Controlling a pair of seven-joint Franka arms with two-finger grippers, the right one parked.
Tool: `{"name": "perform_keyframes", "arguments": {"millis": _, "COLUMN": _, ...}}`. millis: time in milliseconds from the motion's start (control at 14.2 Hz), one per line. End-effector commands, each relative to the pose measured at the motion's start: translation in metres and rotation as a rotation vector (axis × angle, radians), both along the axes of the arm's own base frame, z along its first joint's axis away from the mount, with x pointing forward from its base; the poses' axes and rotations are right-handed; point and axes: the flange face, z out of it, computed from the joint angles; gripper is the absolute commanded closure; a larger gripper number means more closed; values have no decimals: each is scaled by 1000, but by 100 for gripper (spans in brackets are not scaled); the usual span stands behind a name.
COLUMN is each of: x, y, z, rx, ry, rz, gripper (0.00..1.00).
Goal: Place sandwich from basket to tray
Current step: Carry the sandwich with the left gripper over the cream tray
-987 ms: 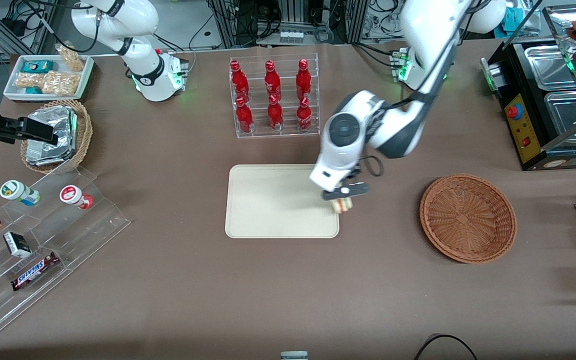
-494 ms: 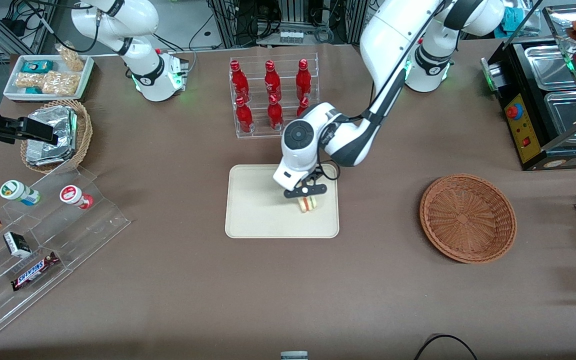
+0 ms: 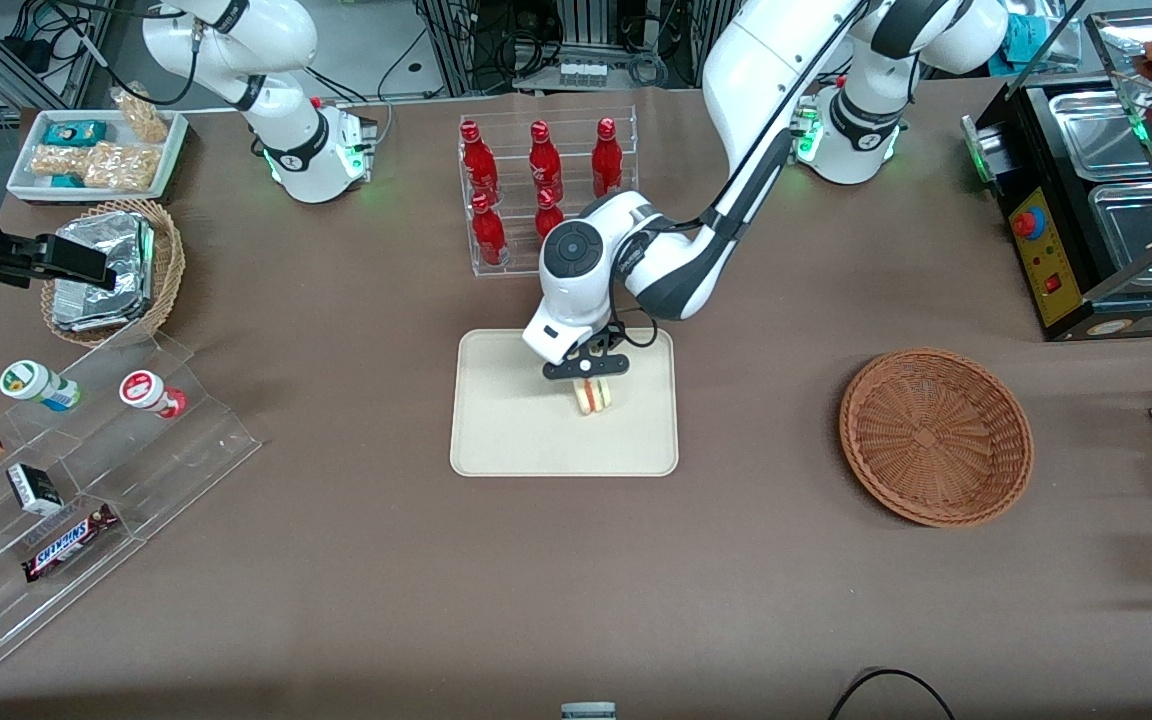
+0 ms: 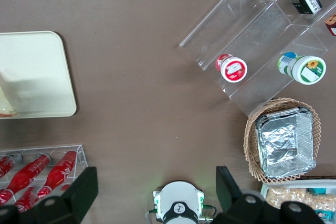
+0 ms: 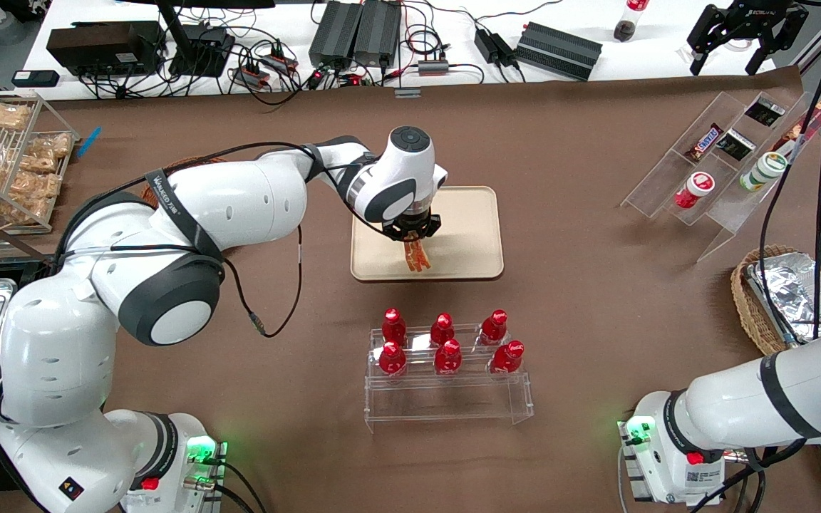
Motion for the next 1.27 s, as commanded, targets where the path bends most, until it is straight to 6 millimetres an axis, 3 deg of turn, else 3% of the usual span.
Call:
{"name": "perform_keyframes", "arguments": {"millis": 0, "x": 5, "y": -3, "z": -3, "rx": 5, "ry": -8, "rz": -10, "gripper": 76}}
{"name": "perform_keyframes", "arguments": {"millis": 212, "x": 5, "y": -2, "z": -10, "rx": 6, "ry": 3, "rz": -27, "gripper": 70}}
{"name": "perform_keyframes", "arguments": {"millis": 494, "x": 12, "y": -6, "z": 0, "rx": -14, "ry": -12, "rz": -17, "gripper": 59}}
{"name": "perform_keyframes", "arguments": {"millis": 564, "x": 14, "y": -7, "z": 4, "rx": -20, "ry": -17, "rz": -8, "gripper": 49}}
{"name": "perform_keyframes", "arguments": {"millis": 635, "x": 14, "y": -7, "z": 3, "rx": -19, "ry": -17, "rz": 4, "gripper": 31}}
{"name": "perform_keyframes", "arguments": {"millis": 705, "x": 15, "y": -8, "z": 5, "rx": -22, "ry": -19, "rz": 6, "gripper": 29}}
{"name": "perform_keyframes", "arguments": {"millis": 1058, "x": 20, "y": -9, "z": 11, "rx": -30, "ry": -33, "rz": 4, "gripper": 1}}
{"name": "perform_keyframes", "arguments": {"millis": 1199, "x": 24, "y": -9, "z": 19, "rx": -39, "ry": -43, "rz": 10, "gripper": 0}}
